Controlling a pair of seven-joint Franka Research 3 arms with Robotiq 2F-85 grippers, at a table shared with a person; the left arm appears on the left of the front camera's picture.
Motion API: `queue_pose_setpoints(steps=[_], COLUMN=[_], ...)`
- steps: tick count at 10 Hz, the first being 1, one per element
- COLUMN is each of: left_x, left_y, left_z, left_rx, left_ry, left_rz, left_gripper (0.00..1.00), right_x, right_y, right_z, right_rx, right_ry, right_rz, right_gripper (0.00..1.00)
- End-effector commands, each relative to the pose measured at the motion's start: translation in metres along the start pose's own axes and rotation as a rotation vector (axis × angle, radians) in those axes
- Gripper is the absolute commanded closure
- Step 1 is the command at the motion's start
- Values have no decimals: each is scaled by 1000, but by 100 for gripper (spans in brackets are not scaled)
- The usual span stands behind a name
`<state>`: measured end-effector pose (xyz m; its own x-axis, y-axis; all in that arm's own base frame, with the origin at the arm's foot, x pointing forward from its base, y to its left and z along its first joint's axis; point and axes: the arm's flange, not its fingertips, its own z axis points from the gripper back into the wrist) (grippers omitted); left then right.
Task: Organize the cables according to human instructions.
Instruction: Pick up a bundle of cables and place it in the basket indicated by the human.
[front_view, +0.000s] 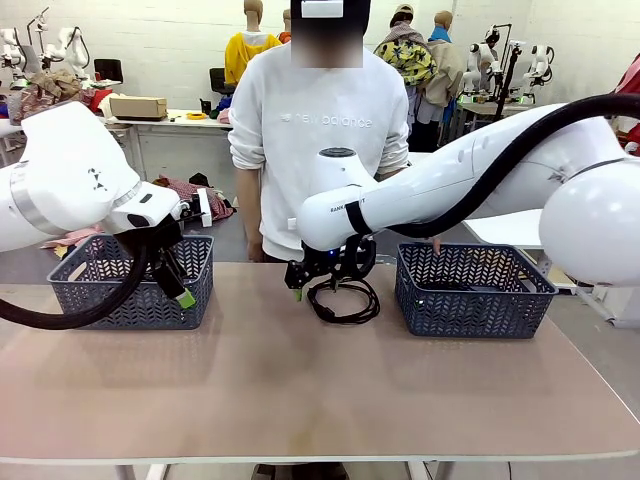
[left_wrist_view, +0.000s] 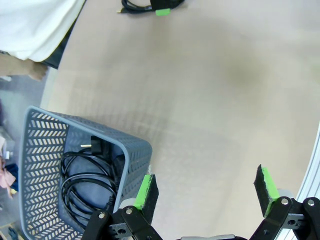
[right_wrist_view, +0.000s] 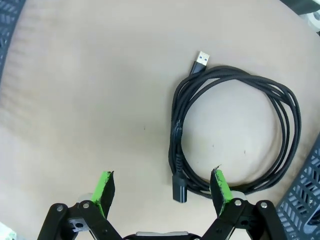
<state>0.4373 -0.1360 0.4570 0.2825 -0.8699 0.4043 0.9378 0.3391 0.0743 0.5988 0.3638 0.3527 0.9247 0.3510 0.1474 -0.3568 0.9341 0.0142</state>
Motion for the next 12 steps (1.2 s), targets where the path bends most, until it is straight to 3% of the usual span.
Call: queue_pose_setpoints(steps=[1,12], left_x=[-1,-1], left_y=[1,1], left_z=[2,2], left_rx=[2,2], left_ry=[5,5], left_rz=[7,7], left_gripper=[0,0], right_x=[12,12], right_y=[0,-8], right_z=[-6,-39], right_rx=[-21,-26], right_ry=[0,-10], right_rz=[-47,-79], right_gripper=[0,0])
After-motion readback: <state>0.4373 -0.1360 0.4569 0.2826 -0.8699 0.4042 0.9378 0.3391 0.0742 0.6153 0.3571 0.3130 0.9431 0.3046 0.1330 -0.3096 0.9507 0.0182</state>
